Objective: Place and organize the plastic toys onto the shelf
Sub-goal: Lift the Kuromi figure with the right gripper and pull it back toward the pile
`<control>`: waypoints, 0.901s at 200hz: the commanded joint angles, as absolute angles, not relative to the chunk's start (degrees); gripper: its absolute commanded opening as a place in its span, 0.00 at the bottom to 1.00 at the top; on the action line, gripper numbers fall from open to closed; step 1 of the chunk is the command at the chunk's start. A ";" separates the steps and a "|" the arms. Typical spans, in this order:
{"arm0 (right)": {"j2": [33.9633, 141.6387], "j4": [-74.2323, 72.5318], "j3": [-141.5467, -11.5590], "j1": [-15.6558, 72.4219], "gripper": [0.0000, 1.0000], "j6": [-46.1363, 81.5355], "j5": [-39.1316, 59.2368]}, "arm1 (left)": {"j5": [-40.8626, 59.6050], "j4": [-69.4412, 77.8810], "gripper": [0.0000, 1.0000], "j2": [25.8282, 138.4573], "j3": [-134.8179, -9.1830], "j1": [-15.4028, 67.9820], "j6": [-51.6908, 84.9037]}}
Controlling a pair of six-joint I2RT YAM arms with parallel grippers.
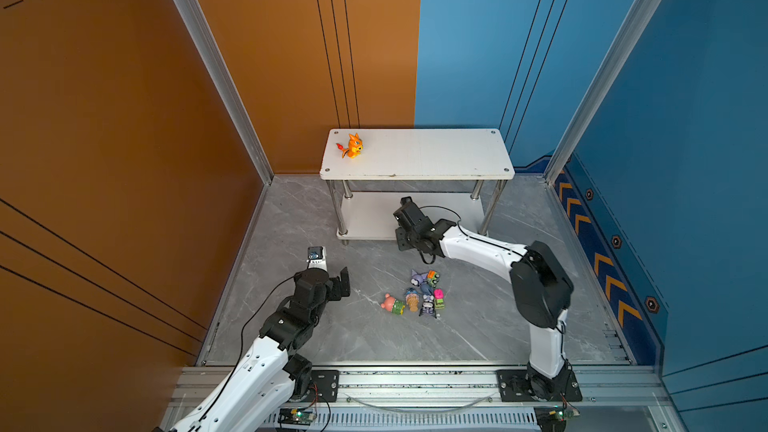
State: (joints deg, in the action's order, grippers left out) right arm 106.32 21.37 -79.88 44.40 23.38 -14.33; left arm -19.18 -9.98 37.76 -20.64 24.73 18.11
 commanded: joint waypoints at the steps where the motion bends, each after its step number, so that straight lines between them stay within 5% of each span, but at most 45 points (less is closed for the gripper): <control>1: 93.66 25.85 -68.46 44.76 0.26 24.62 -18.96 | -17.53 -8.82 0.98 38.27 -20.99 24.12 18.94; 65: 66.64 38.68 -46.95 44.08 0.27 36.56 -16.79 | -14.89 -3.67 0.98 45.20 -22.85 24.37 19.36; 180: 69.17 35.16 -32.92 45.79 0.34 41.72 -11.95 | -14.59 -1.86 0.98 49.55 -25.03 26.61 19.09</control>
State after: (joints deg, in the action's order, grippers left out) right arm 68.64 36.84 -34.24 45.50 40.05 -12.88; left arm -15.33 -2.76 49.28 -23.62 26.06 18.96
